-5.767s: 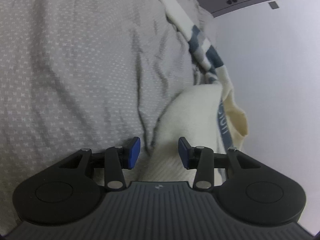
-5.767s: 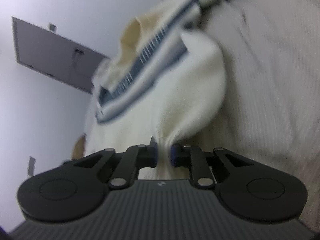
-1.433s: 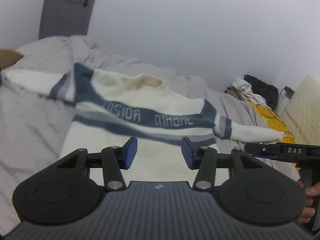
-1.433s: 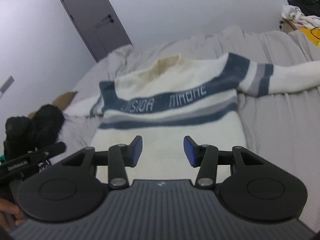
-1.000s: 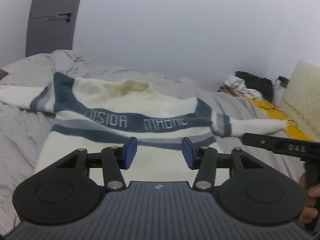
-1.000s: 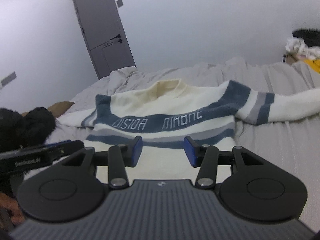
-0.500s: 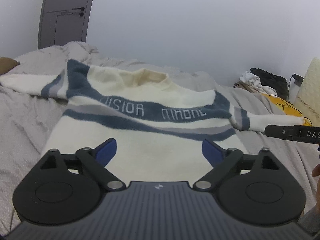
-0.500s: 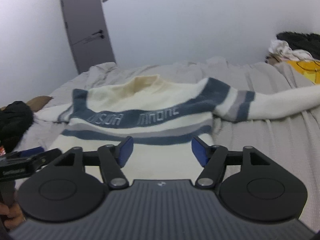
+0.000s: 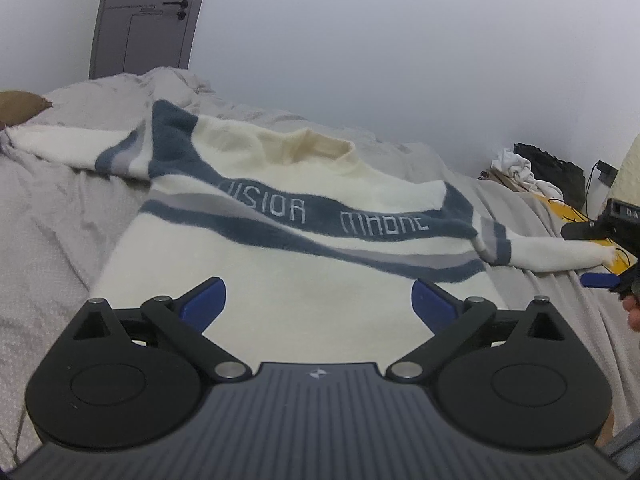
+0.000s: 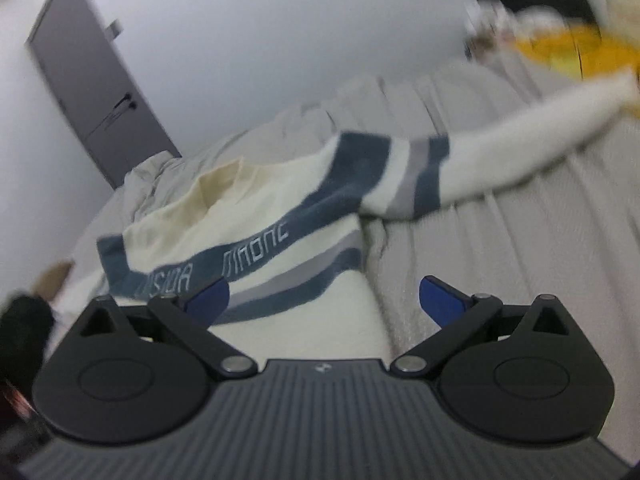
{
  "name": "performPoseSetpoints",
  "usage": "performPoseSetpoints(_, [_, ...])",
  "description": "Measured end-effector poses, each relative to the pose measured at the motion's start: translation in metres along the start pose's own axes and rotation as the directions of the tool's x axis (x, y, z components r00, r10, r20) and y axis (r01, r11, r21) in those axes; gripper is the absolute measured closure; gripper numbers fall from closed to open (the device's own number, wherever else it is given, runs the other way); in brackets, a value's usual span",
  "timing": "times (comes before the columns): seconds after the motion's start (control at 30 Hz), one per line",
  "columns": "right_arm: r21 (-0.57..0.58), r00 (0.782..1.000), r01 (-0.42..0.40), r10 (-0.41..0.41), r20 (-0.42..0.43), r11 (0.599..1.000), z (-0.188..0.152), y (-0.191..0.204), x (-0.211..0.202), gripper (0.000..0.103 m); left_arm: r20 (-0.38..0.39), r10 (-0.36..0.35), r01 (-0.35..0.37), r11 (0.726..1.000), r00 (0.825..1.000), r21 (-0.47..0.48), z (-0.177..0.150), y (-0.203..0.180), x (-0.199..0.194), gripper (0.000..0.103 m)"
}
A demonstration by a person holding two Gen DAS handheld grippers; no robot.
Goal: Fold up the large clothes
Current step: 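Grasp the outstretched sleeve cuff with the right tool and lift it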
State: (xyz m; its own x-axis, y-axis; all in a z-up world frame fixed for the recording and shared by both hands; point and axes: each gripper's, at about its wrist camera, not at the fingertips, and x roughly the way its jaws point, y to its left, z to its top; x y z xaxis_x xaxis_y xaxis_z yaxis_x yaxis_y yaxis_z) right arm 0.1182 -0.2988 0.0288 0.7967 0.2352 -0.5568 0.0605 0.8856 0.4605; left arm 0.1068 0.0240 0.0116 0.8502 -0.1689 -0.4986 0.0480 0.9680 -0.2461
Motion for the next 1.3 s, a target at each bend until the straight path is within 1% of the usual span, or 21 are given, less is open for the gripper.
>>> performPoseSetpoints(0.07, [0.074,0.999,-0.032,0.034,-0.034,0.997,0.013,-0.021,0.013,0.0,-0.01,0.002,-0.002,1.0,1.0,-0.012,-0.001,0.003,0.002,0.002])
performPoseSetpoints(0.13, [0.131,0.998,-0.02,0.027,-0.051,0.991,0.024,-0.048,0.029,0.0,-0.025,0.001,-0.002,1.0,1.0,-0.026,-0.001,0.005,0.006,0.002])
performPoseSetpoints(0.2, [0.185,0.996,0.014,0.003,-0.087,0.983,0.031,-0.075,0.048,0.0,-0.039,0.002,-0.003,0.999,0.999,-0.037,-0.002,0.008,0.011,0.002])
performPoseSetpoints(0.23, [0.201,0.996,0.016,0.003,-0.09,0.979,0.032,-0.086,0.056,0.0,-0.043,0.021,-0.022,0.999,0.999,-0.025,-0.003,0.008,0.014,0.002])
performPoseSetpoints(0.27, [0.226,0.996,0.017,0.002,-0.084,0.974,0.031,-0.1,0.066,0.0,-0.052,0.059,-0.059,0.998,0.997,0.002,-0.005,0.006,0.02,0.002])
performPoseSetpoints(0.33, [0.293,0.997,0.019,0.004,-0.077,0.956,0.028,-0.127,0.084,0.0,-0.078,0.107,-0.105,0.994,0.991,0.037,-0.009,0.004,0.031,0.002])
performPoseSetpoints(0.4, [0.323,0.998,0.017,0.005,-0.068,0.946,0.028,-0.148,0.103,0.001,-0.099,0.11,-0.107,0.994,0.989,0.036,-0.012,0.007,0.041,0.002])
performPoseSetpoints(0.5, [0.339,1.0,0.004,-0.009,0.013,0.941,0.035,-0.171,0.122,0.001,-0.117,0.116,-0.112,0.993,0.986,0.037,-0.012,0.008,0.053,0.002])
performPoseSetpoints(0.57, [0.338,0.999,-0.004,-0.011,0.041,0.941,0.044,-0.182,0.135,0.001,-0.123,0.124,-0.12,0.992,0.985,0.042,-0.012,0.008,0.06,0.002])
performPoseSetpoints(0.63, [0.328,0.996,-0.021,-0.009,0.091,0.945,0.055,-0.192,0.144,0.001,-0.133,0.124,-0.12,0.992,0.983,0.04,-0.013,0.008,0.066,0.002])
performPoseSetpoints(0.7, [0.32,0.99,-0.033,-0.013,0.141,0.947,0.066,-0.2,0.151,0.001,-0.139,0.122,-0.117,0.992,0.983,0.038,-0.014,0.006,0.071,0.002])
performPoseSetpoints(0.77, [0.317,0.981,-0.021,-0.041,0.187,0.948,0.078,-0.209,0.156,0.003,-0.143,0.117,-0.112,0.993,0.983,0.043,-0.017,0.003,0.075,0.002])
performPoseSetpoints(0.8, [0.333,0.977,-0.022,-0.051,0.207,0.943,0.084,-0.215,0.159,0.005,-0.146,0.118,-0.113,0.993,0.982,0.044,-0.017,0.001,0.077,0.002])
performPoseSetpoints(0.9, [0.398,0.964,-0.043,-0.067,0.258,0.916,0.098,-0.229,0.165,0.005,-0.148,0.112,-0.108,0.994,0.983,0.033,-0.018,-0.001,0.082,0.002])
performPoseSetpoints(0.97, [0.405,0.954,-0.056,-0.071,0.291,0.912,0.104,-0.232,0.17,0.005,-0.148,0.116,-0.114,0.993,0.982,0.027,-0.018,-0.002,0.085,0.002])
performPoseSetpoints(1.03, [0.395,0.944,-0.055,-0.081,0.319,0.917,0.109,-0.231,0.174,0.01,-0.146,0.121,-0.12,0.993,0.982,0.015,-0.017,-0.001,0.088,0.002])
performPoseSetpoints(1.1, [0.39,0.93,-0.05,-0.099,0.353,0.919,0.111,-0.229,0.173,0.03,-0.148,0.124,-0.126,0.992,0.981,-0.006,-0.016,0.001,0.09,0.002])
performPoseSetpoints(1.13, [0.385,0.922,-0.033,-0.12,0.368,0.922,0.111,-0.229,0.17,0.033,-0.147,0.124,-0.127,0.992,0.981,-0.013,-0.016,0.002,0.09,0.002])
performPoseSetpoints(1.2, [0.385,0.904,-0.008,-0.158,0.398,0.923,0.111,-0.229,0.162,0.048,-0.143,0.124,-0.128,0.992,0.982,-0.016,-0.015,0.002,0.091,0.002])
performPoseSetpoints(1.3, [0.364,0.874,0.046,-0.214,0.436,0.93,0.117,-0.229,0.145,0.055,-0.143,0.126,-0.129,0.992,0.982,-0.014,-0.014,0.002,0.091,0.002])
